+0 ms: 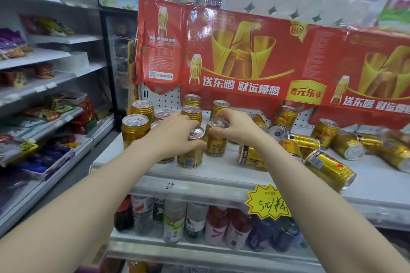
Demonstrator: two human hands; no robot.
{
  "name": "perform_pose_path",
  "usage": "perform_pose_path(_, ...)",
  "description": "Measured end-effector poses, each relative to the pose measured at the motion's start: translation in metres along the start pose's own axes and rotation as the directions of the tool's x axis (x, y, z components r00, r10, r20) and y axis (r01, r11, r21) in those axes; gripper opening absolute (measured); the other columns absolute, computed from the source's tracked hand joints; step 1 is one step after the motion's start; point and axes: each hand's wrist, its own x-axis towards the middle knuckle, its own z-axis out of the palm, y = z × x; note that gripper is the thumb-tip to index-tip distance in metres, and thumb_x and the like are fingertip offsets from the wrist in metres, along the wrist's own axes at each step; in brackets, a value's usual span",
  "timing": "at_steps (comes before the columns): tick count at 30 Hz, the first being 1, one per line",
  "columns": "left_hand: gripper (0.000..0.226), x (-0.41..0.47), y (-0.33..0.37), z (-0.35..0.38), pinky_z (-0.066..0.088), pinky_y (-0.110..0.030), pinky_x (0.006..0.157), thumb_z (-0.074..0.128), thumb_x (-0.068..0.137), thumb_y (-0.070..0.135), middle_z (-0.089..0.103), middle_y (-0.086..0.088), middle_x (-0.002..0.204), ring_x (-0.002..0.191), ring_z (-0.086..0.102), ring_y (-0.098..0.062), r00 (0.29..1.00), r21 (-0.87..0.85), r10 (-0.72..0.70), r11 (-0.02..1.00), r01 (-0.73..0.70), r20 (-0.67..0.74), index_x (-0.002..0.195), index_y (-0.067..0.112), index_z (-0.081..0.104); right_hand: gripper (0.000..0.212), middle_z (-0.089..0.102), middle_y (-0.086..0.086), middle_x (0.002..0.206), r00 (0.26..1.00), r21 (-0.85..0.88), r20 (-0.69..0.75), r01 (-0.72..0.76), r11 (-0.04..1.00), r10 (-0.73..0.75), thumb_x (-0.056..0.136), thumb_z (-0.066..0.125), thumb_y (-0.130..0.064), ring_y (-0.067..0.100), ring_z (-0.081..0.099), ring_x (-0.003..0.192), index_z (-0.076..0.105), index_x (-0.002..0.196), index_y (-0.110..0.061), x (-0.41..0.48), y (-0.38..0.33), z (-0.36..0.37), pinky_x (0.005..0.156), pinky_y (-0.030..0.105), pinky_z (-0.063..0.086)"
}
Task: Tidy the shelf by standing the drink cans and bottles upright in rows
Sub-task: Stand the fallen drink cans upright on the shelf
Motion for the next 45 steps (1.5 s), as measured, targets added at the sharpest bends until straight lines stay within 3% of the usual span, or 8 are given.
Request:
perform_pose_path(4,0.067,0.008,0.004,-0.003,0.047,-0.038,0.095,0.052,0.085,0.069,0.06,0.0,0.128,0.117,0.052,-0.019,1.0,0.015,-0.001,1.0,0.001,0.012,0.131,0.02,0.058,0.056,0.063,-0.005,0.121,0.999,0.1,0.052,0.004,0.995,-0.009,0.088,0.058,-0.061,0.014,0.06,0.105,0.054,0.132,-0.026,-0.001,0.015,-0.022,0.086,0.032,0.053)
perform_pose_path(8,0.065,0.029,0.015,-0.012,0.047,-0.038,0.096,0.049,0.086,0.07,0.058,0.003,0.131,0.12,0.052,-0.018,0.999,0.003,-0.02,1.0,0.021,-0.049,0.13,0.023,0.06,0.04,0.065,0.0,0.122,0.987,0.147,-0.128,-0.081,0.986,0.1,0.097,0.057,-0.037,0.016,0.06,0.106,0.055,0.133,-0.02,0.007,0.058,-0.065,0.092,0.035,0.053)
perform_pose_path(13,0.061,0.057,0.032,-0.004,0.049,-0.037,0.094,0.057,0.086,0.064,0.059,0.002,0.127,0.116,0.054,-0.019,1.0,0.011,-0.023,1.0,0.023,0.002,0.131,0.022,0.059,0.086,0.048,0.006,0.147,0.974,-0.063,0.155,-0.155,0.986,0.164,0.082,0.073,-0.052,0.024,0.05,0.129,0.036,0.15,-0.015,0.028,0.093,-0.061,0.104,0.037,0.045)
perform_pose_path(21,0.05,0.068,0.038,0.01,0.05,-0.036,0.081,0.06,0.085,0.061,0.059,0.005,0.101,0.095,0.055,-0.016,0.995,0.012,-0.074,0.997,0.074,0.06,0.12,0.026,0.061,0.071,0.062,0.001,0.12,0.992,0.012,0.128,0.006,1.0,-0.007,0.074,0.079,-0.054,0.019,0.058,0.103,0.054,0.129,-0.016,0.047,0.081,-0.022,0.081,0.031,0.05)
perform_pose_path(28,0.052,0.069,0.038,0.009,0.051,-0.037,0.082,0.061,0.084,0.062,0.061,0.002,0.103,0.098,0.057,-0.018,0.993,0.035,-0.11,0.994,0.108,0.053,0.12,0.025,0.062,0.08,0.056,-0.004,0.131,0.98,0.113,0.189,0.037,0.993,-0.058,0.074,0.083,-0.042,0.016,0.055,0.114,0.047,0.141,-0.022,0.047,0.09,-0.034,0.094,0.031,0.049)
perform_pose_path(31,0.056,0.078,0.046,0.008,0.053,-0.04,0.082,0.049,0.087,0.067,0.065,0.001,0.105,0.099,0.06,-0.019,0.995,0.089,-0.099,0.991,0.098,0.005,0.112,0.02,0.067,0.07,0.059,0.002,0.124,0.997,-0.058,0.083,0.002,0.998,0.003,0.075,0.083,-0.036,0.019,0.057,0.107,0.05,0.134,-0.02,0.042,0.112,-0.048,0.09,0.035,0.051)
perform_pose_path(38,0.054,0.107,0.074,0.02,0.047,-0.041,0.099,0.046,0.097,0.053,0.05,0.002,0.143,0.128,0.048,-0.02,0.999,0.066,0.0,0.998,-0.002,0.032,0.142,0.023,0.05,0.095,0.06,0.011,0.126,0.989,-0.553,0.022,-0.111,0.826,0.148,0.073,0.063,-0.075,0.034,0.053,0.116,0.035,0.14,-0.014,0.036,0.13,-0.024,0.094,0.043,0.043)
perform_pose_path(45,0.054,0.109,0.069,0.03,0.047,-0.038,0.099,0.053,0.095,0.049,0.053,0.003,0.14,0.128,0.048,-0.019,1.0,0.089,0.016,0.996,-0.016,-0.004,0.143,0.024,0.048,0.063,0.062,0.007,0.102,0.999,-0.489,0.012,-0.037,0.872,0.049,0.076,0.072,-0.036,0.03,0.062,0.09,0.04,0.126,-0.014,0.032,0.121,-0.023,0.064,0.034,0.046)
